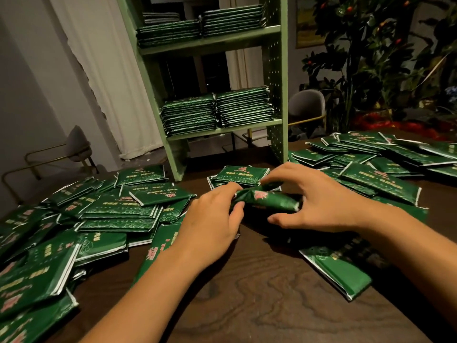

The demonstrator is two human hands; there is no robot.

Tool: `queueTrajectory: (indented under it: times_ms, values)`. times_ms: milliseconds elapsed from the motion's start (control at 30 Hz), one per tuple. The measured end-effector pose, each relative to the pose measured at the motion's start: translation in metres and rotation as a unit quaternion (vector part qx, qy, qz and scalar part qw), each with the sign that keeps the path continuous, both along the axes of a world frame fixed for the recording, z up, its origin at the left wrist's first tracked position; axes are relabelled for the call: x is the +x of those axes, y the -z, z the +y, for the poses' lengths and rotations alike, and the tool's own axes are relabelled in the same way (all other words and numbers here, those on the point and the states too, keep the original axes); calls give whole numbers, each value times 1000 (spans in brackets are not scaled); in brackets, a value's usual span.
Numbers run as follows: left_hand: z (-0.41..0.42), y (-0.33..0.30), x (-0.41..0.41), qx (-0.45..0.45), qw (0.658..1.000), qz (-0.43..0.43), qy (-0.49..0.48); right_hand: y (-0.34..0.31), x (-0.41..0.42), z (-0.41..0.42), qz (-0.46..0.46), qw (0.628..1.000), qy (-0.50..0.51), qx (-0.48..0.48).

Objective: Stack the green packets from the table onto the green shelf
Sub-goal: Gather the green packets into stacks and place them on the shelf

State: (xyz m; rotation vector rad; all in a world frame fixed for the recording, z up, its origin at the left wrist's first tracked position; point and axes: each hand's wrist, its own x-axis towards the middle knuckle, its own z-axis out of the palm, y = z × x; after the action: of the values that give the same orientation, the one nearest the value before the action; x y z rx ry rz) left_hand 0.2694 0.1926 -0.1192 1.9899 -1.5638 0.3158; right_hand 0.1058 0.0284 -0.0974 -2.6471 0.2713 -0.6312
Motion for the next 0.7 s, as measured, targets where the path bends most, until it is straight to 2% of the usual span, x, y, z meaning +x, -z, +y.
queueTrajectory:
  times_ms: [100,167,200,300,400,467,567,700]
  values:
    - [4,-3,4,-42,993,104,38,3,0,-1,-94,995,19,12]
    - [4,-5,3,-76,975,205,48,4,3,1,-140,988,49,40]
    - [3,-6,2,-96,959,262,48,6,5,2,-143,985,51,83]
    - [-2,-9,-3,-159,891,424,34,9,10,9,-121,960,15,251]
    - [-4,-11,-4,-192,810,553,33,10,11,13,-98,956,8,278]
    - [-4,-13,-5,-201,790,579,32,9,12,16,-100,961,27,258]
    - [-3,-16,-7,-218,784,579,41,6,11,17,-116,957,75,253]
    - [1,-21,-14,-167,757,625,98,1,7,23,-93,927,-21,363]
